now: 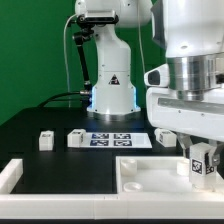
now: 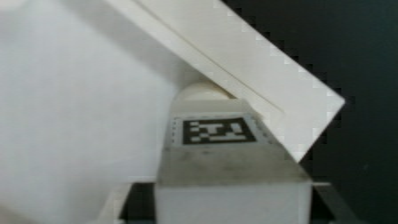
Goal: Assemble square table
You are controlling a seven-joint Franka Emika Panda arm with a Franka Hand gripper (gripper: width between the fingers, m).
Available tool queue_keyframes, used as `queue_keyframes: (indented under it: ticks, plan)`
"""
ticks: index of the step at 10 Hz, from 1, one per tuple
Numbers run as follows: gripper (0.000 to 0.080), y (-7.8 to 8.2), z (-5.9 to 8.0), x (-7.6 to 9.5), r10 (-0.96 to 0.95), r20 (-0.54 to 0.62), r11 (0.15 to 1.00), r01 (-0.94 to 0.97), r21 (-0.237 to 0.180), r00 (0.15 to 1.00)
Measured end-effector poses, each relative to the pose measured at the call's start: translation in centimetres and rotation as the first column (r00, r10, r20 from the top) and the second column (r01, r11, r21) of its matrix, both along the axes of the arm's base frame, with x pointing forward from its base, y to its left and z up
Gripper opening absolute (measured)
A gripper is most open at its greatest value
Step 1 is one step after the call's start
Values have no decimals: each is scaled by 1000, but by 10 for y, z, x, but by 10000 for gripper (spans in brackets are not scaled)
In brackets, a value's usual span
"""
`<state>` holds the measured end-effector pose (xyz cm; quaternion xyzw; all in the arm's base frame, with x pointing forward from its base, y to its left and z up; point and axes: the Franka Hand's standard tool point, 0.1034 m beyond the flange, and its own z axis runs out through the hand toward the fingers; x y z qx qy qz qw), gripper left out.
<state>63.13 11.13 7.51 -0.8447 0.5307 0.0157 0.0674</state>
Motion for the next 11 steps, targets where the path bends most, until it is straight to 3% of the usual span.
queue_keyframes:
  ticks: [2, 3, 5, 6, 7, 8, 9, 11]
  plan:
    - [291, 1, -2, -1, -306, -47, 950, 308, 50, 951]
    - [291, 4, -2, -1, -425, -73, 902, 429, 53, 902]
    - [291, 7, -2, -2, -443, -78, 893, 447, 51, 893]
    - [339, 6, -2, -3, -353, -65, 933, 356, 45, 933]
    - [541, 7, -1, -6, -102, -51, 995, 102, 11, 993]
    - [541, 8, 0, -4, 25, -39, 1000, -25, 1, 999]
    - [616, 6, 0, -4, 109, -27, 994, -109, -3, 994]
    - [648, 6, 0, -4, 257, -9, 966, -257, -10, 966]
